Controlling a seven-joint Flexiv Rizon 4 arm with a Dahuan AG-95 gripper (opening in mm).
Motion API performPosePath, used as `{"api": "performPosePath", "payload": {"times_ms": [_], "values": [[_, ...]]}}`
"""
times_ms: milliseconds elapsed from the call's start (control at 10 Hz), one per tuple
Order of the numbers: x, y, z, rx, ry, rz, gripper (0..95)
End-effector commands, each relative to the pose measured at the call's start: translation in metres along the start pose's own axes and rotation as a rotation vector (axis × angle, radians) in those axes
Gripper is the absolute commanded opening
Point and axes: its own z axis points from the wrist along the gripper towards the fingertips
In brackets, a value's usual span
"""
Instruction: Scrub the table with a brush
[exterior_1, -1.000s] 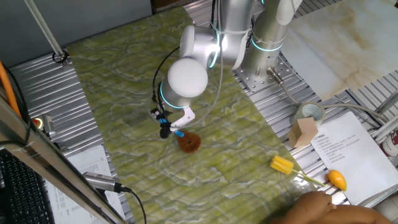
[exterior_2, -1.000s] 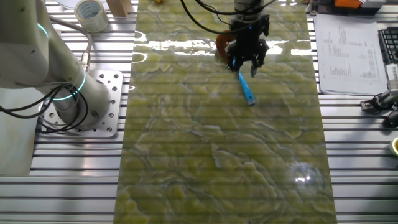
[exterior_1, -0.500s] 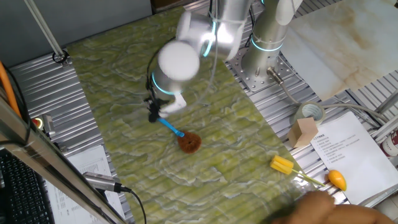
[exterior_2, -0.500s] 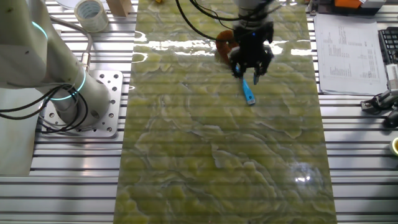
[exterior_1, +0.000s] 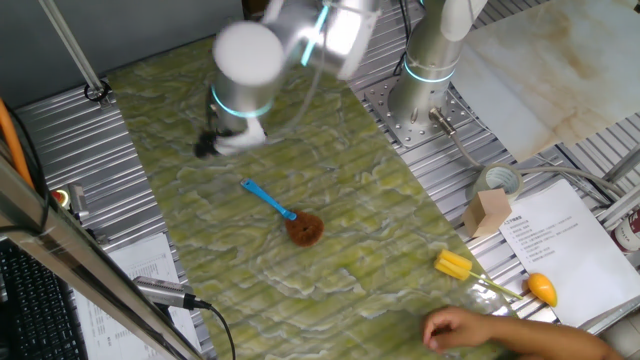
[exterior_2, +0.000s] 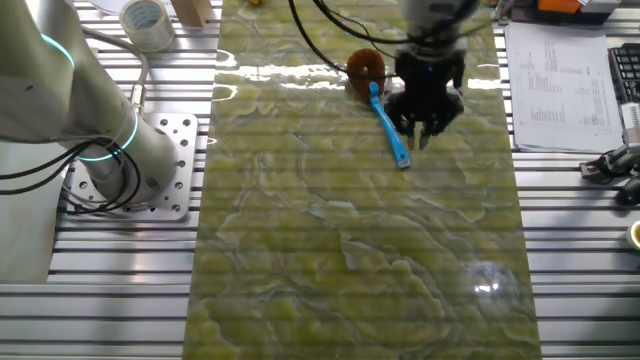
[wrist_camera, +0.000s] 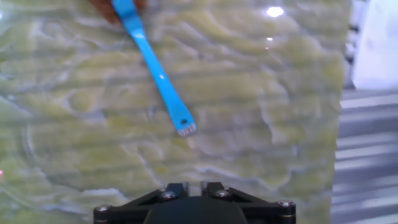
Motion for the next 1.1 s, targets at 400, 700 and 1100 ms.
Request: {"api": "performPosePath", "payload": {"times_ms": [400, 700, 1100], "values": [[0.041, -0.012, -0.016, -0.169, -0.184, 0.634, 0.0], [0.053, -0.009, -0.02, -0.234, -0.223, 0.783, 0.0], [0.052, -0.008, -0.012, -0.382, -0.247, 1.103, 0.0]]}}
